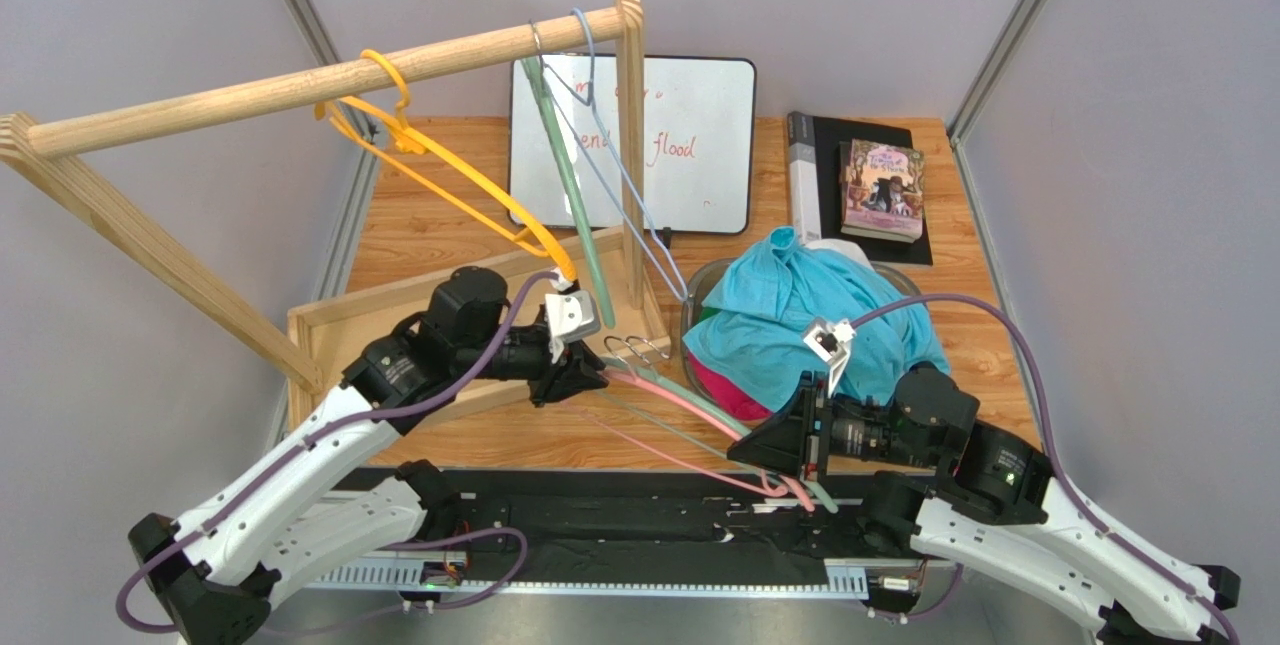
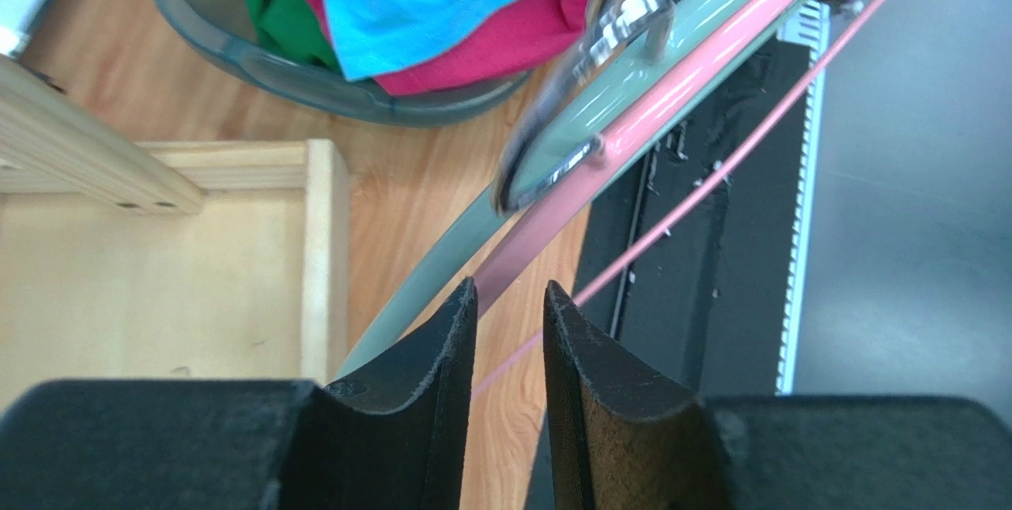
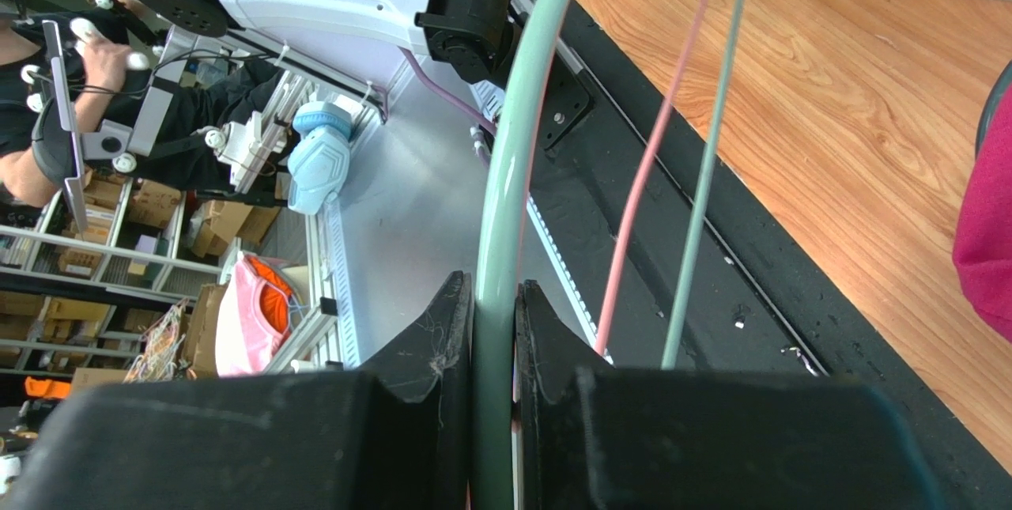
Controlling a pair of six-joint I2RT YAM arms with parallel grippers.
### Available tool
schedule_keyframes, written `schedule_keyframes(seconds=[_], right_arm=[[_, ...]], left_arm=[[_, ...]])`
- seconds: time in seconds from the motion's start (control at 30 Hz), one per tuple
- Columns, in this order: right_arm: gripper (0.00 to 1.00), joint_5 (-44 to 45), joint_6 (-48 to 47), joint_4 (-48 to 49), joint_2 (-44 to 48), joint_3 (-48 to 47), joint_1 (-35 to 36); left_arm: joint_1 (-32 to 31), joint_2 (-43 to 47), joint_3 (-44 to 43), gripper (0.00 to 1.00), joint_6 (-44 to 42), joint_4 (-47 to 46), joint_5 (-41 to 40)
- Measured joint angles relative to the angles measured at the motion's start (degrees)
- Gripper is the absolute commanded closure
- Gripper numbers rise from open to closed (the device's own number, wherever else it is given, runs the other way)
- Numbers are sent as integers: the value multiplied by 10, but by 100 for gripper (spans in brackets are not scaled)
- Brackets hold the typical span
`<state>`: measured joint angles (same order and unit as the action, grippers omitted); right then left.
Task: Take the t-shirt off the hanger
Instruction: Pass the hanger from the right arm to the left
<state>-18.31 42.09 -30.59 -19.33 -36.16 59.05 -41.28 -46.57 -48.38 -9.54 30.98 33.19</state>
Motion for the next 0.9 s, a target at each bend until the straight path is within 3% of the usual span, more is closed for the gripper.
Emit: schedule_keyframes(seconds=[0.4, 0.73, 0.9], right_arm=[[100, 9, 38, 12, -19, 0, 0], [100, 33, 64, 36, -55, 0, 0], [100, 34, 66, 41, -58, 0, 0]], left_arm=[[-8, -30, 0, 66, 0, -1, 25], [-25, -54, 8, 66, 5, -24, -22], [-26, -33, 10, 60, 13, -21, -32]])
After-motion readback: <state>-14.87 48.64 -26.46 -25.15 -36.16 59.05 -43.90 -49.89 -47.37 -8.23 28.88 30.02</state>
